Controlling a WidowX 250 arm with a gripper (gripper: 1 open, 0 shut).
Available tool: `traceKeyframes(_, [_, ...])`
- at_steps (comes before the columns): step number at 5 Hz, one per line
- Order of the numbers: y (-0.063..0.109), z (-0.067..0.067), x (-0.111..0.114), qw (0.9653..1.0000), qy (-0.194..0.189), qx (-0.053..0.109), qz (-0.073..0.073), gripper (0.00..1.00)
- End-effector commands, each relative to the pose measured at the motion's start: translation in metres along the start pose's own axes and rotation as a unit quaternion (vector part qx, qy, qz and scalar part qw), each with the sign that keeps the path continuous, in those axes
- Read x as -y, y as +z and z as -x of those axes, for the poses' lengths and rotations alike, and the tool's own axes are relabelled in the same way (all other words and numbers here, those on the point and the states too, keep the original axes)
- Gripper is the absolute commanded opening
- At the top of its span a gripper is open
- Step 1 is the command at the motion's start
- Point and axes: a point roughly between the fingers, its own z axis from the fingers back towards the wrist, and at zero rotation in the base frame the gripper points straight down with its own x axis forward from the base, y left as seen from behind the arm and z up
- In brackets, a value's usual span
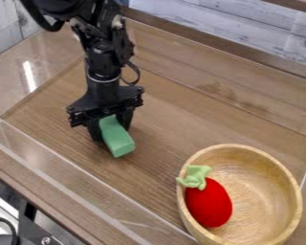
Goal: Remove the green stick from the brown bowl and put it on the table
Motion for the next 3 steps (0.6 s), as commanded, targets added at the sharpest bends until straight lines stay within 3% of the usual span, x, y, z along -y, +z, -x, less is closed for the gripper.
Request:
traceKeyframes(1, [0.0061, -0.0110, 0.0048, 0.9998, 0.006, 0.013, 0.013, 0.00])
traceKeyframes(3, [0.0052, -0.0138, 0.0052, 0.9999, 0.005, 0.009, 0.011, 0.00])
